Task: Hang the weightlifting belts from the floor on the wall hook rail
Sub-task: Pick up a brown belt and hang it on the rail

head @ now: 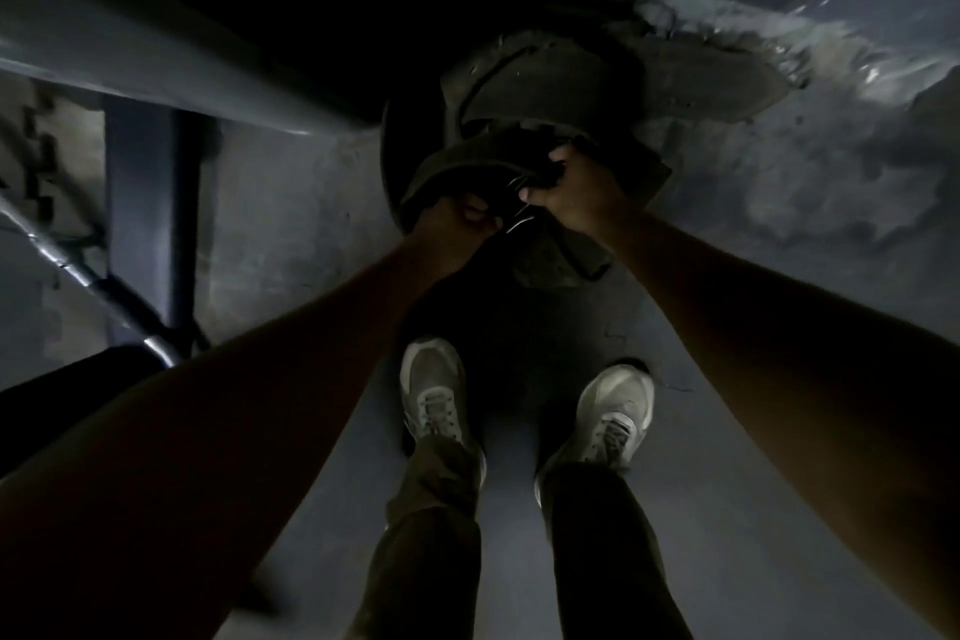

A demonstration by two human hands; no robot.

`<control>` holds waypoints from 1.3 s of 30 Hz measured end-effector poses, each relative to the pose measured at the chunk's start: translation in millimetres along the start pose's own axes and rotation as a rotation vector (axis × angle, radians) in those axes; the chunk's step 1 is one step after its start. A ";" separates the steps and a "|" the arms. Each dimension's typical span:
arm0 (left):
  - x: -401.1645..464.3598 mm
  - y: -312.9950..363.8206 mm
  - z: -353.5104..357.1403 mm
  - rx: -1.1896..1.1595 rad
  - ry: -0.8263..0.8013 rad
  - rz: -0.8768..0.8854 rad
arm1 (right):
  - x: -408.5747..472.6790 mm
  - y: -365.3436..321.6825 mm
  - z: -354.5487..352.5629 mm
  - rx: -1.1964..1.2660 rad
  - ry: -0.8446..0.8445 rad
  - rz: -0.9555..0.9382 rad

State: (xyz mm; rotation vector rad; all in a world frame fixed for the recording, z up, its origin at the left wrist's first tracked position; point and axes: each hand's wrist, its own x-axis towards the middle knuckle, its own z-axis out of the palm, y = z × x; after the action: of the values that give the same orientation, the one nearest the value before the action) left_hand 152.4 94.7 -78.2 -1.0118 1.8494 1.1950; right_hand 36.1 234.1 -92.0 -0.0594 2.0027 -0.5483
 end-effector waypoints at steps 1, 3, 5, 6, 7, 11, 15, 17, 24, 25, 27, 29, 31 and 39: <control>10.1 -3.2 7.2 0.052 -0.015 0.032 | 7.3 3.0 5.6 -0.060 -0.005 -0.005; 27.5 -9.5 23.1 0.240 -0.036 0.125 | 17.9 9.3 15.2 -0.176 0.031 -0.030; 33.6 -15.3 34.6 0.615 -0.051 0.240 | 23.1 12.7 20.7 -0.191 0.076 -0.044; 33.6 -19.2 38.4 0.766 -0.040 0.286 | 24.3 13.5 21.1 -0.172 0.083 -0.038; 31.1 -22.7 39.8 0.855 -0.022 0.302 | 24.1 13.4 19.9 -0.136 0.079 -0.023; 7.7 -22.4 29.1 0.931 0.079 0.314 | 8.3 11.4 3.7 0.167 0.008 0.064; -19.6 -2.9 9.1 0.946 0.085 0.403 | -19.3 7.6 -20.3 0.340 0.076 0.116; -34.5 12.2 0.1 0.806 0.023 0.416 | -38.2 4.8 -37.7 0.336 0.093 0.123; -94.0 73.3 -52.1 -0.033 -0.043 0.320 | -111.9 5.5 -89.7 0.635 0.058 0.065; -103.2 84.1 -60.5 -0.129 -0.052 0.307 | -122.5 3.4 -93.1 0.688 0.018 0.052; -123.5 108.9 -76.0 -0.263 -0.051 0.305 | -142.5 -4.7 -100.5 0.776 -0.048 -0.010; -146.9 132.8 -89.5 -0.369 -0.065 0.354 | -163.6 -20.2 -113.3 0.857 -0.053 -0.084; -174.3 153.8 -100.7 -0.452 -0.071 0.411 | -187.1 -40.3 -132.6 0.960 -0.025 -0.116; -323.2 217.0 -128.6 -0.519 -0.133 0.648 | -320.5 -122.6 -232.8 0.922 0.001 -0.103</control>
State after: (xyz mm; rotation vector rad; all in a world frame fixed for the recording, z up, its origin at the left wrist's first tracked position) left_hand 87.2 108.3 326.4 -0.5564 1.8561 2.1499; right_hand -31.0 293.5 312.8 0.4009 1.5820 -1.4770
